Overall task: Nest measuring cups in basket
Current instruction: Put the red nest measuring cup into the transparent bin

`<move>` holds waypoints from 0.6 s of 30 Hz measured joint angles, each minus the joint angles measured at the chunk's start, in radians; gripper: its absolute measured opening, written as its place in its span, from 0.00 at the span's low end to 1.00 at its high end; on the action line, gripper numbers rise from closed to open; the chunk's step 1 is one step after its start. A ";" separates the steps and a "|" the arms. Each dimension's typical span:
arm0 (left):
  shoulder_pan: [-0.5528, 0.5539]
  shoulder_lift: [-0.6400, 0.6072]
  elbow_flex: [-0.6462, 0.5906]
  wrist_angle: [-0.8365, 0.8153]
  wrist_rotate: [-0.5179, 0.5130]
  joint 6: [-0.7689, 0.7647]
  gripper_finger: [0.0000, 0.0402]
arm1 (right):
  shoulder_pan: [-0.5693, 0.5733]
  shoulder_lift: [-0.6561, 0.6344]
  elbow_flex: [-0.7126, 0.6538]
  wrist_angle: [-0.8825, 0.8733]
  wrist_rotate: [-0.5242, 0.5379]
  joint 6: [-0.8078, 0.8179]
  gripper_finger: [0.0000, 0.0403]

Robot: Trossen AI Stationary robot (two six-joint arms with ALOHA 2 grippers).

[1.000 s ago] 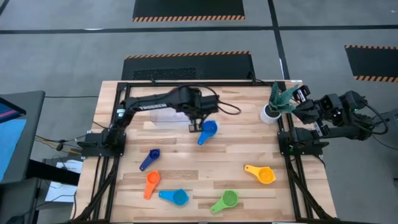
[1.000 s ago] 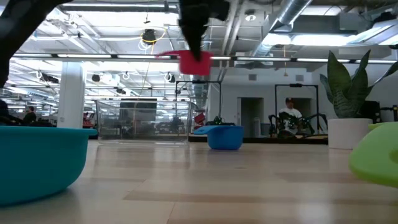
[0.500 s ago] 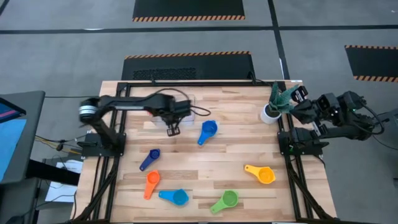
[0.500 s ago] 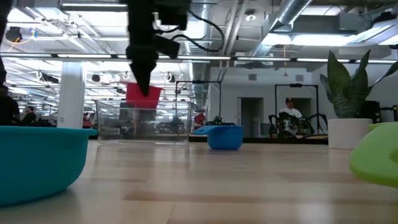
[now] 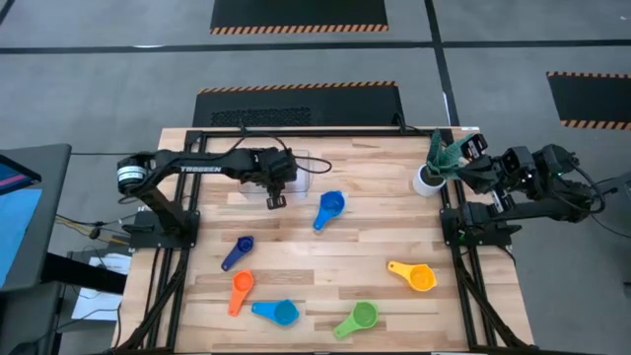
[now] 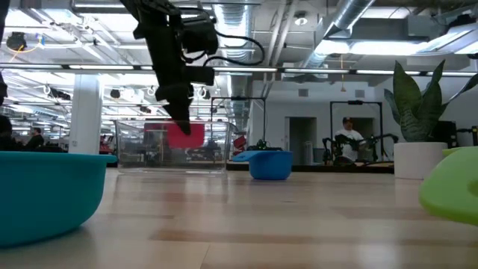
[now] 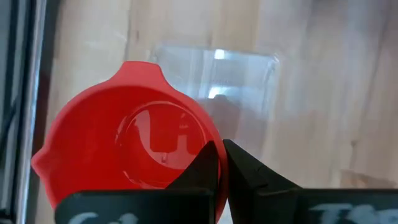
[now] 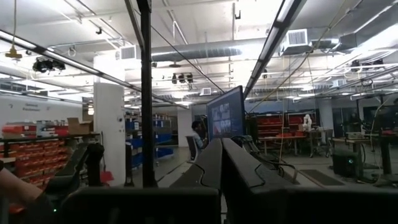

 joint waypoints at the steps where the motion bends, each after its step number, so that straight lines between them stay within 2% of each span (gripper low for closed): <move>1: 0.004 0.004 0.000 0.004 0.005 0.010 0.00 | 0.000 0.002 0.000 -0.001 0.000 0.000 0.05; 14: 0.019 0.016 -0.006 0.052 0.080 0.224 0.00 | 0.000 0.006 0.000 -0.033 0.000 0.000 0.06; 18: 0.019 0.016 -0.008 0.051 0.085 0.212 0.00 | 0.000 0.006 0.000 -0.035 -0.001 0.000 0.05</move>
